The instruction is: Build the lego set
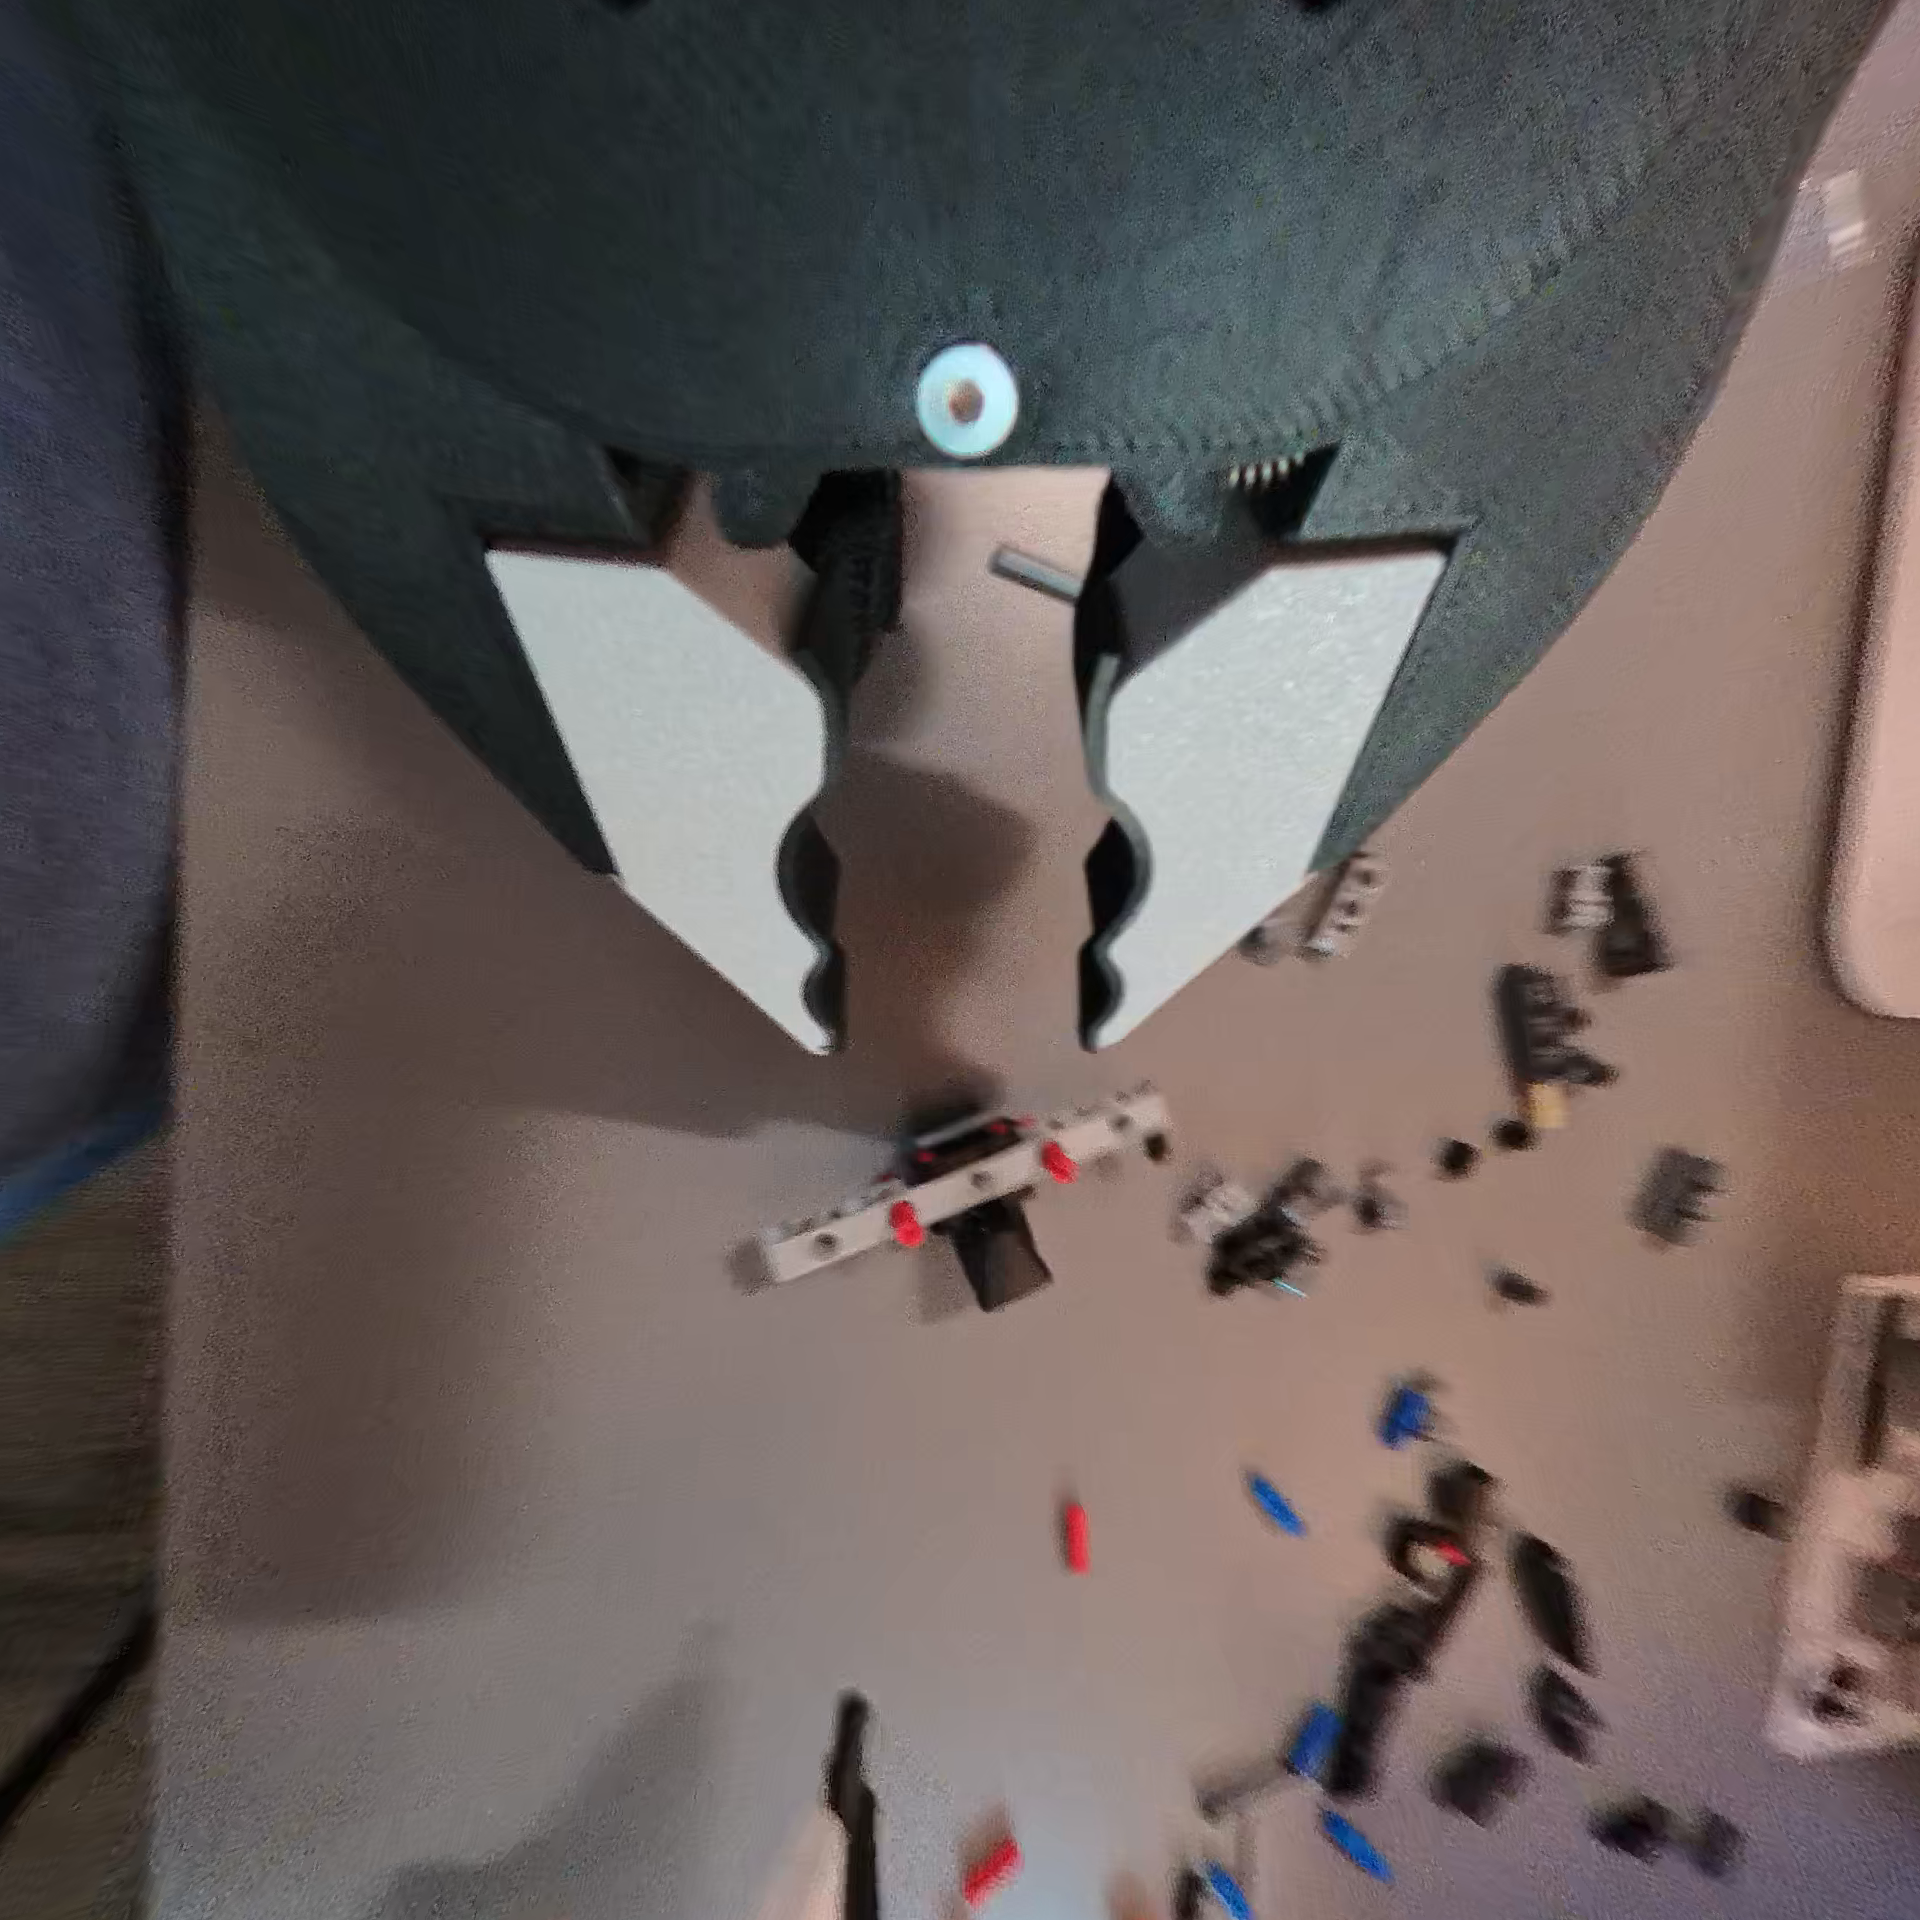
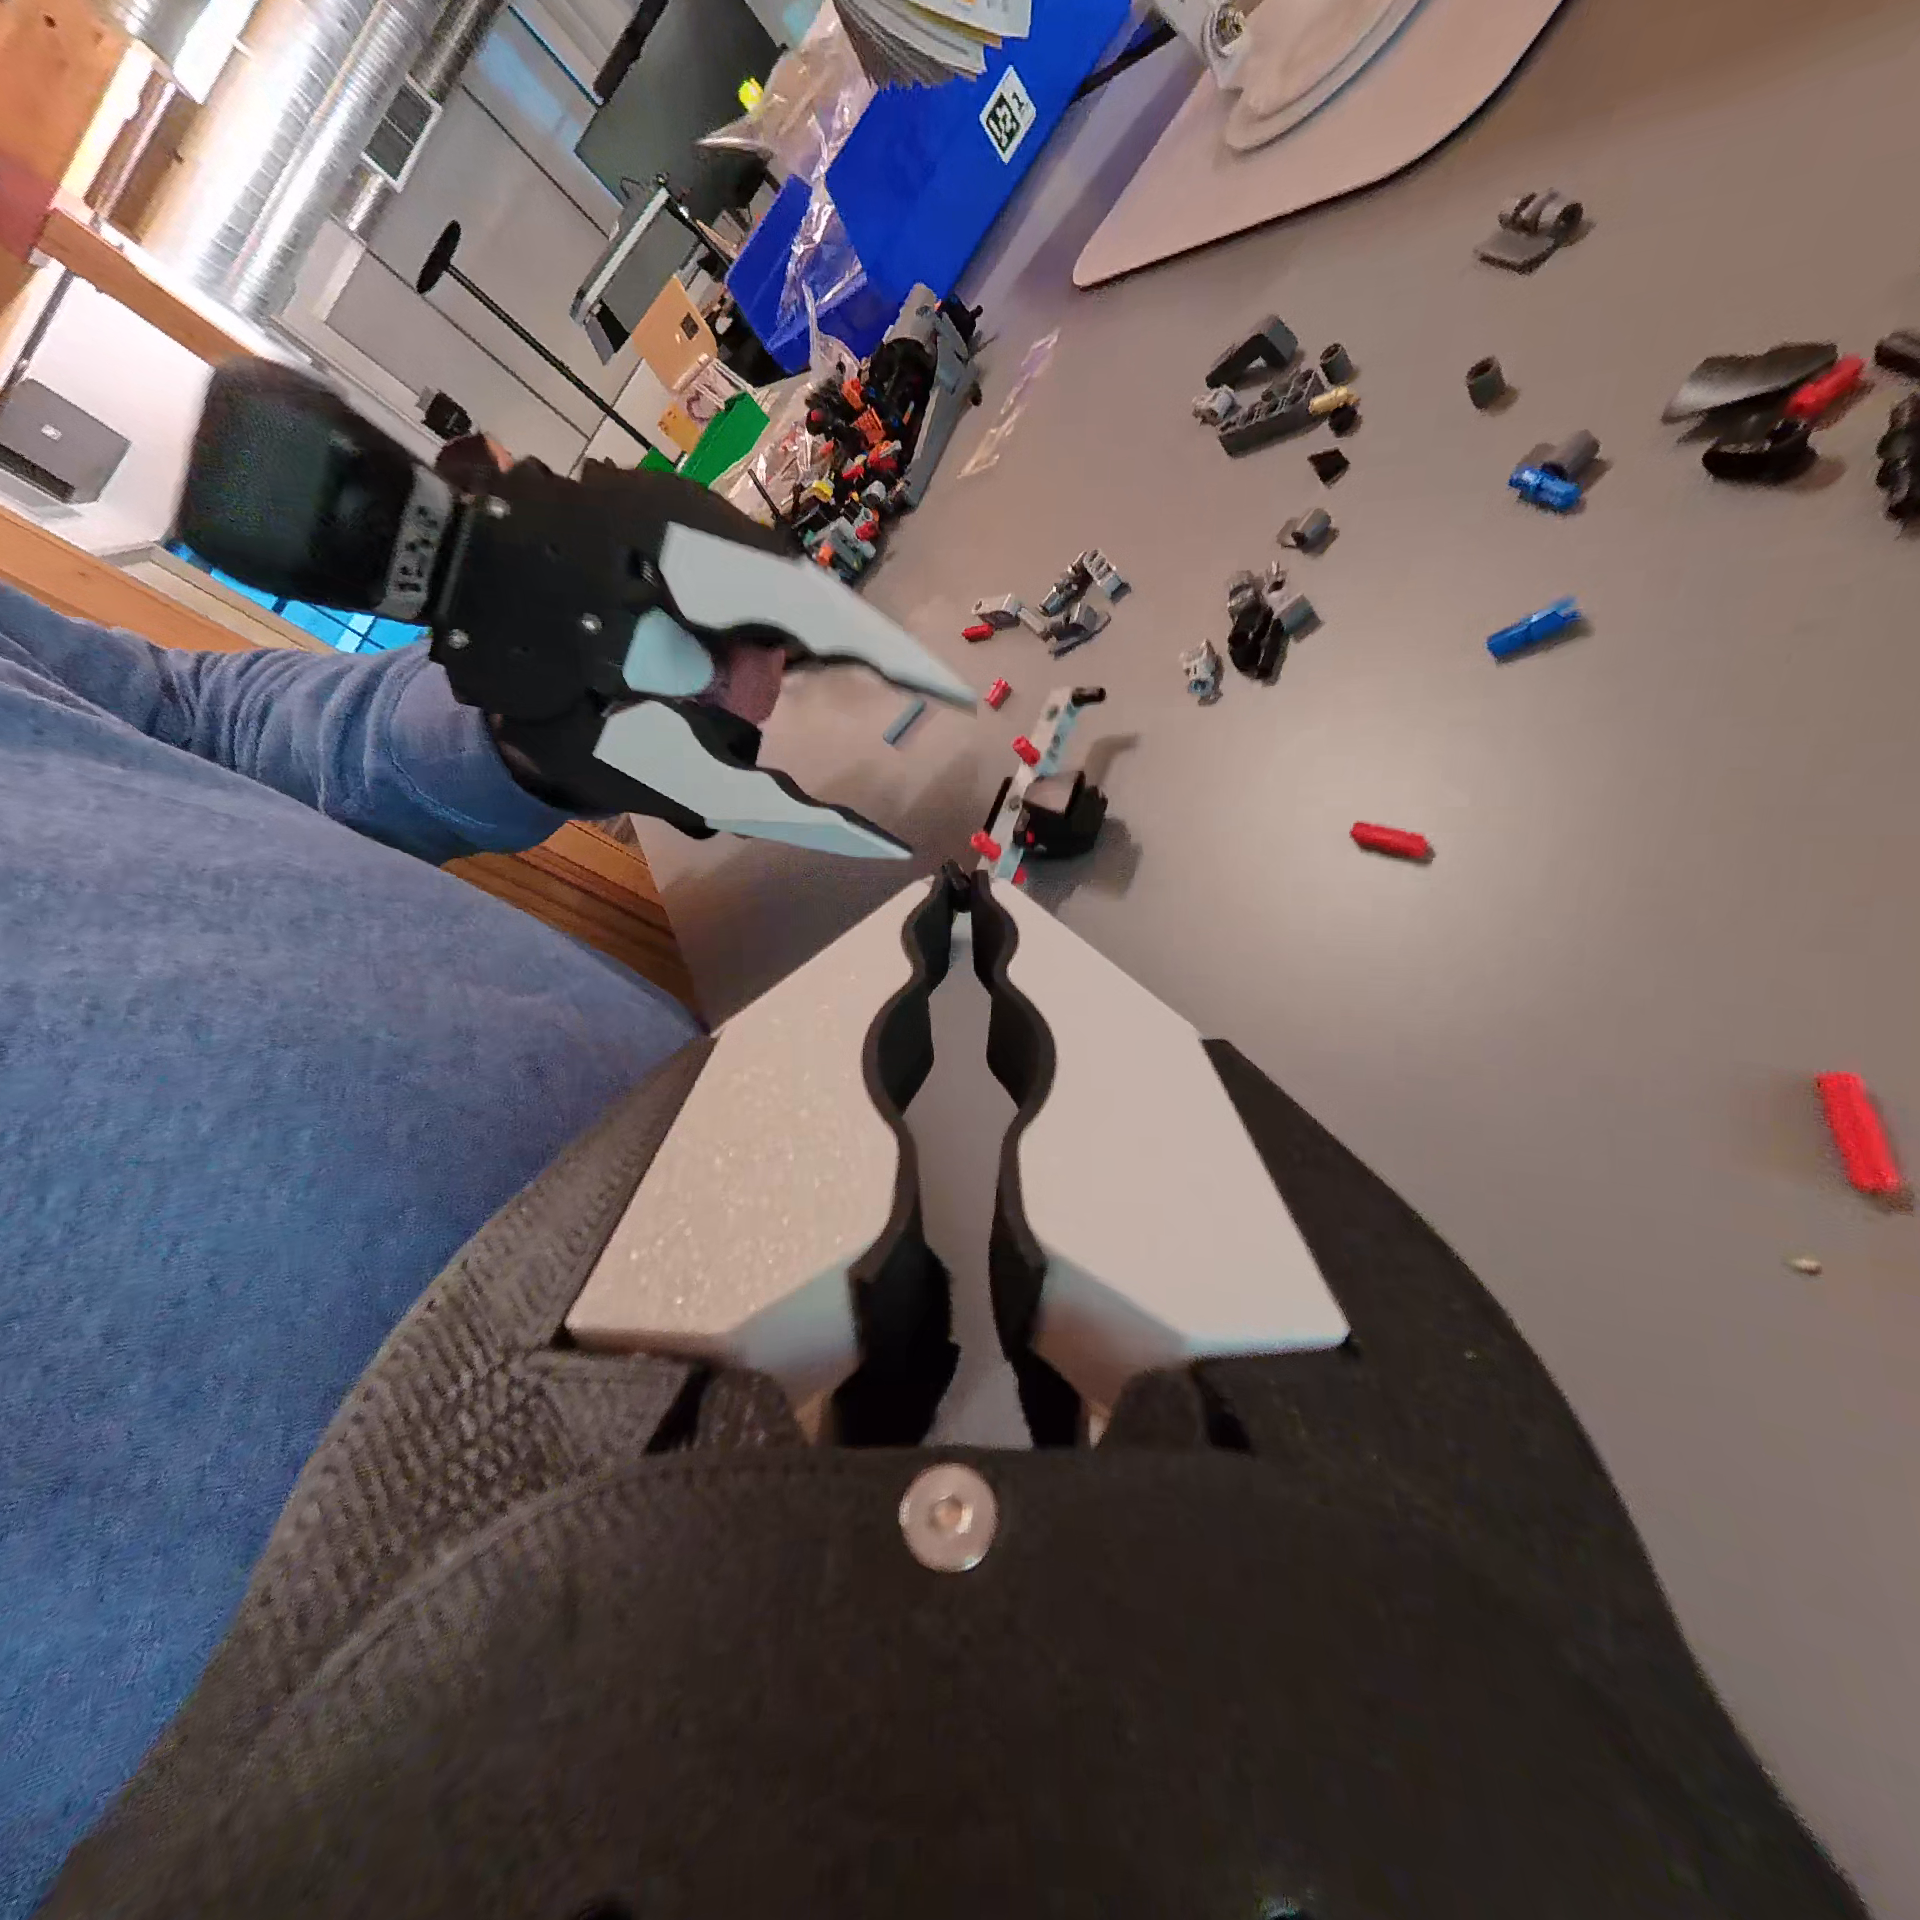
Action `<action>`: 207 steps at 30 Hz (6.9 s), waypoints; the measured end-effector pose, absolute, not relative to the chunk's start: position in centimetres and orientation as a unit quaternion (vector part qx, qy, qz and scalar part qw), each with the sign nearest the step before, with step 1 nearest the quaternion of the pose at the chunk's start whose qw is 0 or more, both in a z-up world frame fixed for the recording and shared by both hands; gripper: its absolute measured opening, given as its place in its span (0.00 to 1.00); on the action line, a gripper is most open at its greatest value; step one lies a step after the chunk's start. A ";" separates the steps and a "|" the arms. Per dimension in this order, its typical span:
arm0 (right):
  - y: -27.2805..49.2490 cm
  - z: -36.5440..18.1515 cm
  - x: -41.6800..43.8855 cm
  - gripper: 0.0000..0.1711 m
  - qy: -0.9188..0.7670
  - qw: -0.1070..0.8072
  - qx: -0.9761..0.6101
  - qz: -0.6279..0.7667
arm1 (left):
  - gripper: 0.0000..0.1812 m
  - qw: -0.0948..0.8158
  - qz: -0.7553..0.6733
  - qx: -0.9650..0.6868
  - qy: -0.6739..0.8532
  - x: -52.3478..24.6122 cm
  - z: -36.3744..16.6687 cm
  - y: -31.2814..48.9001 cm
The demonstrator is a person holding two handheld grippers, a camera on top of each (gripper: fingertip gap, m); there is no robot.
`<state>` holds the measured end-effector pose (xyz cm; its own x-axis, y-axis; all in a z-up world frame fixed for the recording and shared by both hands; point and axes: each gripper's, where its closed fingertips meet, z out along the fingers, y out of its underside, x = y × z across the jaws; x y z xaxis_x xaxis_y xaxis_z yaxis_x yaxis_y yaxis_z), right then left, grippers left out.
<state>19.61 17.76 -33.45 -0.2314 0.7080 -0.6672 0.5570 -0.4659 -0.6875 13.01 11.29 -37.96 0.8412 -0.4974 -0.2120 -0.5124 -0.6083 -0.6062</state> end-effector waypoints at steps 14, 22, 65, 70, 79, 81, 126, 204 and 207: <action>16.3 -34.5 20.3 0.00 -0.509 0.067 -0.617 0.596 | 0.32 0.330 0.090 -0.881 0.327 12.9 -39.1 14.3; 17.9 -35.1 19.0 0.00 -0.538 0.075 -0.617 0.570 | 0.22 0.328 0.104 -0.899 0.271 11.6 -37.9 12.5; 16.6 -35.6 18.3 0.00 -0.560 0.043 -0.593 0.577 | 0.17 0.374 0.195 -0.854 0.306 15.1 -38.4 14.6; 15.7 -34.2 17.4 0.00 -0.543 0.033 -0.569 0.616 | 0.17 0.443 0.118 -0.856 0.240 14.9 -36.3 14.7; 13.9 -33.9 16.2 0.00 -0.564 0.024 -0.542 0.622 | 0.17 0.484 0.029 -0.857 0.177 15.0 -36.2 13.7; 13.5 -34.3 16.1 0.00 -0.579 0.024 -0.541 0.610 | 0.17 0.490 0.016 -0.856 0.163 15.0 -36.2 13.6; 12.9 -35.4 16.2 0.00 -0.700 0.080 -0.510 0.494 | 0.16 0.376 0.093 -0.876 0.288 14.8 -37.3 13.7; 13.6 -35.4 16.7 0.00 -0.616 0.070 -0.543 0.567 | 0.16 0.373 0.107 -0.866 0.314 15.4 -37.3 14.7; 13.6 -35.3 16.6 0.00 -0.612 0.066 -0.543 0.572 | 0.16 0.381 0.102 -0.866 0.306 15.4 -37.2 14.7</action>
